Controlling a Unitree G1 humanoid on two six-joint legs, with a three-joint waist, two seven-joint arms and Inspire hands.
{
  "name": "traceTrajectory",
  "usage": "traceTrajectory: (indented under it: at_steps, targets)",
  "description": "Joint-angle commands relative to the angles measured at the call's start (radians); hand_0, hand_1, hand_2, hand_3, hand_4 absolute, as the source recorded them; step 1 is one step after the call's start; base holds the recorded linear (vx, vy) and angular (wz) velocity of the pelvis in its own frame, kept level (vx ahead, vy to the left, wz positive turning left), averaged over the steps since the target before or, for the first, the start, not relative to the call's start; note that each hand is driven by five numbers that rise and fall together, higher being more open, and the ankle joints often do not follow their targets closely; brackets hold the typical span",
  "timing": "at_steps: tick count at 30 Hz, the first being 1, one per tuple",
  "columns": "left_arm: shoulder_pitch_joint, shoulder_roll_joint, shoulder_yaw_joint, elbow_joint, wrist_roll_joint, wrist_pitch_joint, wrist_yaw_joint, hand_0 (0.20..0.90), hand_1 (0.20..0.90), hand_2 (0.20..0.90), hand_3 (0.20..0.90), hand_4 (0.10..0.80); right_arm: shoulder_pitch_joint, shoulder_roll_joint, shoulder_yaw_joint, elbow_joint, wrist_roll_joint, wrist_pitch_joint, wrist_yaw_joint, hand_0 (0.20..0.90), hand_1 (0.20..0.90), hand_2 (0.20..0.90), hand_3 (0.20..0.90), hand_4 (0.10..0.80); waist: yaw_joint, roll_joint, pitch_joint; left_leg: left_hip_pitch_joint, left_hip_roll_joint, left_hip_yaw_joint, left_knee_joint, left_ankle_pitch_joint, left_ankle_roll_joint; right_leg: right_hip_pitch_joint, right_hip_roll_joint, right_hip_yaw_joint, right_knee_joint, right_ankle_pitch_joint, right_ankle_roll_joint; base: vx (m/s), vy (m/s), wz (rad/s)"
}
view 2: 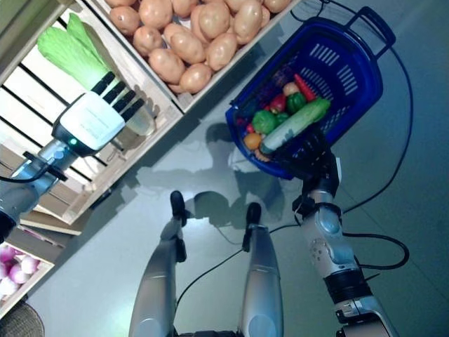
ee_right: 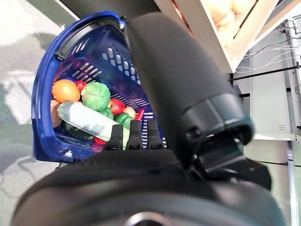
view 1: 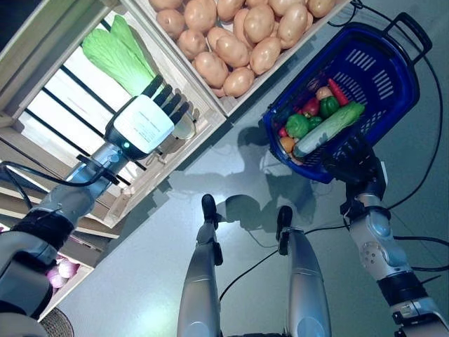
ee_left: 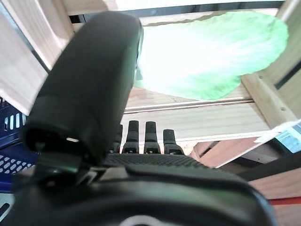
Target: Put vegetables into the basket
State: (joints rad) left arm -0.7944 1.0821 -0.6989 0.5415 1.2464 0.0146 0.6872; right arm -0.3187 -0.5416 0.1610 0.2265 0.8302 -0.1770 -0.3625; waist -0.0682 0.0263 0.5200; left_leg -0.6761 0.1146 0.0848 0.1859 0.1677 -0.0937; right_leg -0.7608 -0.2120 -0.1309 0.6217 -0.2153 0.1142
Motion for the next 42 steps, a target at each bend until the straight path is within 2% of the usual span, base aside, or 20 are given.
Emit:
traceTrajectory:
  at_steps: [1, 4, 11, 15, 20, 21, 24, 25, 26, 32, 34, 37, 38, 42]
  targets:
    - [-0.115, 0.020, 0.092, -0.027, -0.005, 0.070, 0.009, 0.900, 0.900, 0.900, 0.900, 0.800, -0.035, -0.046, -0.063, -0.117, -0.049, -0.074, 0.006, 0.900, 0.900, 0.900, 0.900, 0.800, -0.011, -0.028, 0.000, -0.038, 0.020, 0.039, 0.190, -0.145, -0.009, 0.065, 0.029, -0.006, -0.195, 0.168, -0.031, 0.000, 0.000, 0.00]
    - [-0.133, 0.011, 0.078, -0.001, 0.016, 0.065, -0.003, 0.900, 0.900, 0.900, 0.900, 0.800, -0.038, -0.050, -0.069, -0.126, -0.049, -0.071, -0.001, 0.900, 0.900, 0.900, 0.900, 0.800, -0.019, -0.032, 0.000, -0.059, 0.024, 0.038, 0.218, -0.157, -0.008, 0.045, 0.027, 0.000, -0.177, 0.165, -0.033, 0.000, 0.000, 0.00]
    - [-0.185, -0.005, 0.051, 0.045, -0.019, 0.145, -0.042, 0.900, 0.900, 0.900, 0.900, 0.800, -0.045, -0.078, -0.084, -0.155, -0.045, -0.071, -0.014, 0.900, 0.900, 0.900, 0.900, 0.800, -0.034, -0.033, 0.000, -0.136, 0.032, 0.037, 0.323, -0.210, 0.010, -0.041, 0.017, 0.021, -0.082, 0.134, -0.044, -0.018, 0.057, 0.00]
    - [-0.198, -0.018, 0.055, 0.069, -0.014, 0.155, -0.045, 0.900, 0.900, 0.900, 0.900, 0.800, -0.043, -0.075, -0.095, -0.159, -0.052, -0.074, -0.019, 0.900, 0.900, 0.900, 0.900, 0.800, -0.037, -0.034, 0.000, -0.159, 0.034, 0.040, 0.365, -0.239, 0.020, -0.069, 0.007, 0.024, -0.039, 0.118, -0.047, -0.024, 0.045, -0.05]
    - [-0.207, -0.023, 0.052, 0.094, -0.018, 0.170, -0.049, 0.900, 0.900, 0.900, 0.900, 0.800, -0.040, -0.072, -0.104, -0.169, -0.054, -0.073, -0.025, 0.900, 0.900, 0.900, 0.900, 0.800, -0.041, -0.034, 0.000, -0.193, 0.032, 0.039, 0.418, -0.272, 0.031, -0.114, -0.001, 0.034, 0.019, 0.106, -0.044, 0.002, 0.055, -0.05]
    - [-0.198, -0.026, 0.052, 0.103, -0.018, 0.174, -0.040, 0.900, 0.900, 0.900, 0.900, 0.800, -0.033, -0.074, -0.104, -0.171, -0.052, -0.069, -0.024, 0.900, 0.900, 0.900, 0.900, 0.800, -0.041, -0.034, 0.000, -0.179, 0.033, 0.032, 0.440, -0.310, 0.027, -0.103, 0.000, 0.041, 0.043, 0.076, -0.036, 0.062, 0.045, -0.04]
    - [-0.202, -0.025, 0.051, 0.119, -0.022, 0.178, -0.024, 0.900, 0.900, 0.900, 0.900, 0.800, -0.034, -0.081, -0.115, -0.172, -0.047, -0.069, -0.012, 0.900, 0.900, 0.900, 0.900, 0.800, -0.043, -0.031, 0.000, -0.201, 0.032, 0.029, 0.476, -0.331, 0.032, -0.128, -0.002, 0.050, 0.081, 0.065, -0.036, -0.019, 0.051, -0.08]
    - [-0.213, -0.023, 0.052, 0.124, -0.026, 0.179, -0.019, 0.900, 0.900, 0.900, 0.900, 0.800, -0.046, -0.087, -0.119, -0.175, -0.049, -0.065, -0.013, 0.900, 0.900, 0.900, 0.900, 0.800, -0.044, -0.030, 0.000, -0.228, 0.035, 0.037, 0.481, -0.313, 0.043, -0.158, -0.004, 0.048, 0.089, 0.084, -0.045, -0.020, 0.053, -0.05]
    - [-0.211, -0.026, 0.046, 0.131, -0.026, 0.176, -0.012, 0.900, 0.900, 0.900, 0.900, 0.800, -0.040, -0.088, -0.117, -0.174, -0.049, -0.062, -0.012, 0.900, 0.900, 0.900, 0.900, 0.800, -0.045, -0.029, 0.000, -0.216, 0.035, 0.030, 0.506, -0.350, 0.036, -0.148, -0.004, 0.056, 0.115, 0.052, -0.037, -0.013, 0.042, -0.02]
    - [-0.234, -0.035, 0.036, 0.141, -0.028, 0.184, -0.006, 0.900, 0.900, 0.900, 0.900, 0.800, -0.047, -0.096, -0.125, -0.174, -0.055, -0.047, -0.016, 0.900, 0.900, 0.900, 0.900, 0.800, -0.048, -0.024, 0.000, -0.249, 0.036, 0.026, 0.542, -0.367, 0.037, -0.186, -0.010, 0.065, 0.159, 0.039, -0.034, 0.008, 0.019, -0.02]
    - [-0.250, -0.035, 0.033, 0.130, -0.036, 0.206, -0.007, 0.900, 0.900, 0.900, 0.900, 0.800, -0.060, -0.110, -0.130, -0.179, -0.056, -0.049, -0.022, 0.900, 0.900, 0.900, 0.900, 0.800, -0.050, -0.022, 0.000, -0.289, 0.038, 0.030, 0.547, -0.341, 0.045, -0.228, -0.009, 0.068, 0.164, 0.062, -0.044, -0.083, 0.028, -0.02]
    - [-0.270, -0.035, 0.028, 0.135, -0.060, 0.215, 0.020, 0.900, 0.900, 0.900, 0.900, 0.800, -0.067, -0.118, -0.137, -0.176, -0.053, -0.045, -0.016, 0.900, 0.900, 0.900, 0.900, 0.800, -0.053, -0.022, 0.000, -0.314, 0.036, 0.024, 0.566, -0.346, 0.043, -0.254, -0.007, 0.078, 0.182, 0.061, -0.044, -0.006, 0.014, -0.01]
    - [-0.265, -0.037, 0.024, 0.136, -0.062, 0.215, 0.023, 0.900, 0.900, 0.900, 0.900, 0.800, -0.060, -0.117, -0.134, -0.174, -0.054, -0.044, -0.016, 0.900, 0.900, 0.900, 0.900, 0.800, -0.052, -0.022, 0.000, -0.296, 0.035, 0.016, 0.578, -0.374, 0.036, -0.235, -0.006, 0.082, 0.194, 0.037, -0.035, 0.070, 0.010, 0.00]
    - [-0.270, -0.037, 0.038, 0.123, -0.117, 0.233, 0.067, 0.900, 0.900, 0.900, 0.900, 0.800, -0.068, -0.125, -0.142, -0.185, -0.059, -0.035, -0.016, 0.900, 0.900, 0.900, 0.900, 0.800, -0.052, -0.026, 0.000, -0.328, 0.041, 0.012, 0.605, -0.382, 0.039, -0.267, -0.007, 0.088, 0.216, 0.036, -0.035, 0.008, 0.037, 0.00]
